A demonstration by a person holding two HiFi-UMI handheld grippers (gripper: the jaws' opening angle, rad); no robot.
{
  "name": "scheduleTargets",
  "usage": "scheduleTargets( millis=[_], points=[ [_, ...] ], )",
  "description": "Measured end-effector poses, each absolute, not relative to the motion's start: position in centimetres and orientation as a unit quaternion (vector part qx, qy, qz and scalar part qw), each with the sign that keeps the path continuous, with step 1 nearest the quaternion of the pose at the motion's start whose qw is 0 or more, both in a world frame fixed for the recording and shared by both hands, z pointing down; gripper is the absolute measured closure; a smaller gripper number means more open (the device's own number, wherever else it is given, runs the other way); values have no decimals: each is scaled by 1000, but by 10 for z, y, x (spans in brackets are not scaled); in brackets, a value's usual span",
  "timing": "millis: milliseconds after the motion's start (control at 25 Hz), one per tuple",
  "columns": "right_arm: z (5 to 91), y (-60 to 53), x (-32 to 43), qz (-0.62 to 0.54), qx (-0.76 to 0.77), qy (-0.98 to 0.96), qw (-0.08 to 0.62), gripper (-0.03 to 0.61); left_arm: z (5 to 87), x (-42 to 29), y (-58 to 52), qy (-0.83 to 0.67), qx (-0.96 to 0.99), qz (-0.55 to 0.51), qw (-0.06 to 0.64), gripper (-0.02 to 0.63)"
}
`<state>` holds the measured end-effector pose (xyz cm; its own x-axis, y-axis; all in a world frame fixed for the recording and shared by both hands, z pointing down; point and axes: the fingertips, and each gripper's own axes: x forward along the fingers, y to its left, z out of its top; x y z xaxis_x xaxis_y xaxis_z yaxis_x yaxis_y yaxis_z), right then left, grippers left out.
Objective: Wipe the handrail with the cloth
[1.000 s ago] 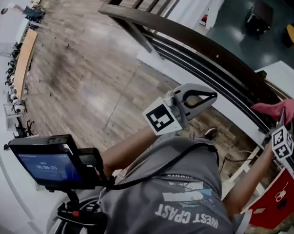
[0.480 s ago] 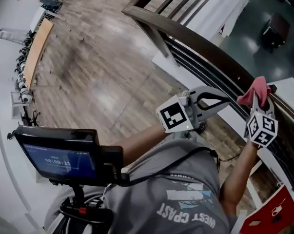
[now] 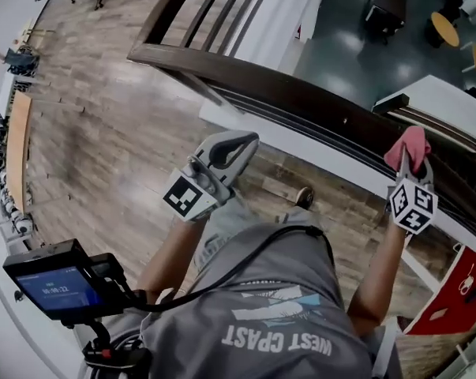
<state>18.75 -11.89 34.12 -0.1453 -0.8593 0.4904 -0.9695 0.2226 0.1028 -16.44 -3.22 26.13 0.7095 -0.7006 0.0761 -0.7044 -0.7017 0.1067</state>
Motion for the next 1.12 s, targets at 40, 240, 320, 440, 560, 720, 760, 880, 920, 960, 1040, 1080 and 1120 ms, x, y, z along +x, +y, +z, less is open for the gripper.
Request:
scheduleTargets(
  millis=[40, 240, 320, 440, 560, 720, 760, 880, 920, 960, 1040, 1080, 1120],
  points=[
    [342, -122, 138, 113, 595, -763, 226, 520, 262, -183, -31, -375, 925, 10, 60, 614],
    [347, -136, -31, 84, 506, -827, 230, 520, 266, -216, -14, -340, 939, 12, 50, 614],
    [346, -144, -65, 92, 502, -828, 230, 518, 267, -257, -17, -335, 941, 10, 53, 614],
    [339, -160, -62, 96, 586, -764, 252, 518, 269, -355, -34, -336, 940, 6, 63, 614],
    [347, -154, -37, 99, 652, -693, 292, 520, 273, -408, -45, -329, 942, -2, 65, 614],
    [358, -168, -170, 66, 578, -747, 322, 520, 278, -435, -55, -322, 944, -16, 68, 614],
    [361, -173, -216, 55, 550, -766, 328, 520, 280, -437, -55, -320, 945, -12, 72, 614],
    [368, -189, -334, 19, 471, -811, 347, 520, 280, -441, -57, -306, 949, 1, 74, 614],
    [367, -194, -367, 6, 446, -822, 353, 520, 280, -443, -60, -303, 950, 4, 74, 614],
    [364, -196, -396, -5, 422, -832, 360, 520, 279, -445, -62, -302, 950, 5, 74, 614],
    [360, -192, -430, -12, 383, -848, 366, 519, 278, -449, -63, -305, 949, 5, 74, 614],
    [360, -189, -434, -7, 374, -854, 361, 520, 277, -451, -63, -307, 949, 5, 74, 614],
    [359, -188, -430, 4, 372, -860, 350, 520, 277, -452, -62, -308, 949, 6, 72, 614]
  ],
)
